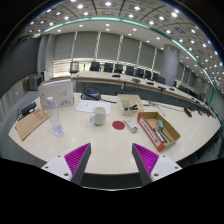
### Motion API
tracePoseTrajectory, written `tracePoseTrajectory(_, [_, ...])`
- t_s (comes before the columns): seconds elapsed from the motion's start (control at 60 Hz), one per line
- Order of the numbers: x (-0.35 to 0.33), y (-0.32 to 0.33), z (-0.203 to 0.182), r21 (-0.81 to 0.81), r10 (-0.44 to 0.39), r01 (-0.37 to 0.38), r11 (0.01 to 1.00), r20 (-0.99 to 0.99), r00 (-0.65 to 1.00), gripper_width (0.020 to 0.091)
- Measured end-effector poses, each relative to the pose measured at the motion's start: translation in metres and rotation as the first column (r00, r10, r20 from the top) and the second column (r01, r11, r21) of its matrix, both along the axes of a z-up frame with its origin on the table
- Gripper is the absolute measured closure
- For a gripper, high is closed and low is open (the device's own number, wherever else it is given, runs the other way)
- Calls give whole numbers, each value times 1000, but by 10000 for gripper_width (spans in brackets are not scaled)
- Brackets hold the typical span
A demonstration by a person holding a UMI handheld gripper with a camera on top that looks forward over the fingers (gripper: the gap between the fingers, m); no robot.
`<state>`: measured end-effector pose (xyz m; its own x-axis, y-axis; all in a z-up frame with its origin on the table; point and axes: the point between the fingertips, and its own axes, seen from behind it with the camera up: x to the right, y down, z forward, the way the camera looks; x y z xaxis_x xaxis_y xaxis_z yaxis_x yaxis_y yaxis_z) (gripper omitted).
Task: Pour water
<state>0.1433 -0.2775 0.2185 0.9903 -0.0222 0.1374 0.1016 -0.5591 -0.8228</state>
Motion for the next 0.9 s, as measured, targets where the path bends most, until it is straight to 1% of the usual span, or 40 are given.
tracePoseTrajectory(0.05, [-2,0,0,-8,-1,1,1000,1,1000,258])
tracePoseTrajectory(0.117, [-26,12,-4,-10,-4,4,1000,7,1000,255])
tracePoseTrajectory(0.133, [-7,1,3,-10,-1,1,1000,10,1000,255])
tracePoseTrajectory(0.167, [-37,15,-5,-8,-4,4,1000,15,1000,255])
tracePoseTrajectory(0.383, [-103,36,-16,8,19,-19,1000,-14,1000,251])
tracePoseTrajectory(0.517, [-156,53,-34,18,67,-66,998,-56,996,253])
tracePoseTrajectory(0.717, [-245,86,-74,43,164,-160,986,-96,982,250])
tracePoseTrajectory(0.783, [-268,104,-84,72,178,-171,983,-110,978,251])
tracePoseTrajectory(0.9, [-293,145,-96,144,168,-151,978,-118,979,248])
